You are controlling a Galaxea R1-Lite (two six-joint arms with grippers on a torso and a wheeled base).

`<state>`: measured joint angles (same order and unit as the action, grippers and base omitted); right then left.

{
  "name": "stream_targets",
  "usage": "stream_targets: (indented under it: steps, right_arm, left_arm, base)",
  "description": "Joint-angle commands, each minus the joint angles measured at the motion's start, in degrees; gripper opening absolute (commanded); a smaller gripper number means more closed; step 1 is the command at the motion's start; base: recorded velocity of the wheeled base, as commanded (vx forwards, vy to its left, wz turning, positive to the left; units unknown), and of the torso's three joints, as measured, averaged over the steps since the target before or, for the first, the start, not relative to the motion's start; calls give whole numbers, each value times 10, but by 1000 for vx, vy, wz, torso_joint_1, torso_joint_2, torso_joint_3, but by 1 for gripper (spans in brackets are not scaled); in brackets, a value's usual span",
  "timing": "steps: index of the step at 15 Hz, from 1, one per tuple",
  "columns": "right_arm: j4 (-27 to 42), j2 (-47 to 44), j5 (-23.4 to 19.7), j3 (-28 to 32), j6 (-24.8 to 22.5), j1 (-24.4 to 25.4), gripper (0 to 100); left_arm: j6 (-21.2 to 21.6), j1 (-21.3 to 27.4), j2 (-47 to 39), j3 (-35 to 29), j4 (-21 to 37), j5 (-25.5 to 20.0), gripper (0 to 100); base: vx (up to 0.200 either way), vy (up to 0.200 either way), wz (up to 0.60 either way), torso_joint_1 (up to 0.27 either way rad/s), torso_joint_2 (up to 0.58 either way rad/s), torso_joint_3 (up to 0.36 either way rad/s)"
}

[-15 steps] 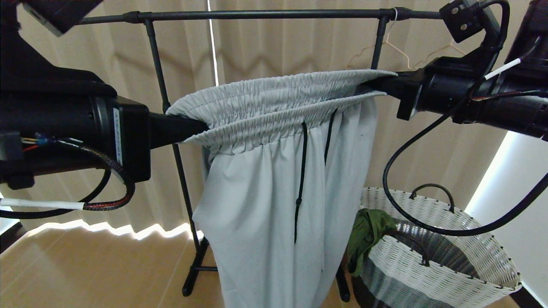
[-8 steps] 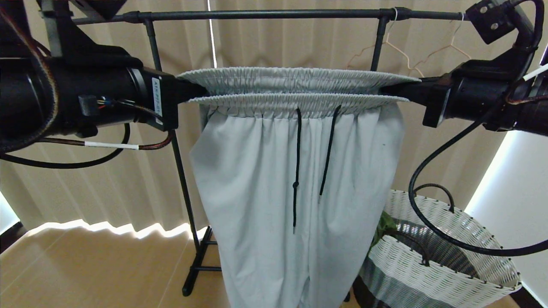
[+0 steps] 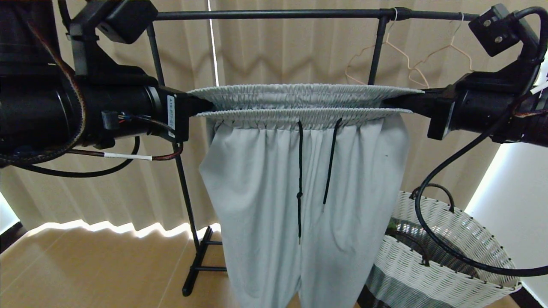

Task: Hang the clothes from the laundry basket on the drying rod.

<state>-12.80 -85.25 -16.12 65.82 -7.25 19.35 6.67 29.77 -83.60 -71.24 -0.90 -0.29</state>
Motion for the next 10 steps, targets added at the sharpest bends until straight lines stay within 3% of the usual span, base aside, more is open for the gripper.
stream_targets:
  steps: [1, 10]
  right_arm:
    - [0, 4, -1, -1, 0, 1, 0]
    - [-6, 3, -2, 0, 0, 4, 0]
  left_arm:
    - [-4, 3, -1, 0, -1, -1, 0]
    - [-8, 21, 5, -4, -20, -1, 0]
  base:
    - [0, 0, 0, 0, 0, 0]
    - [0, 0, 0, 0, 0, 0]
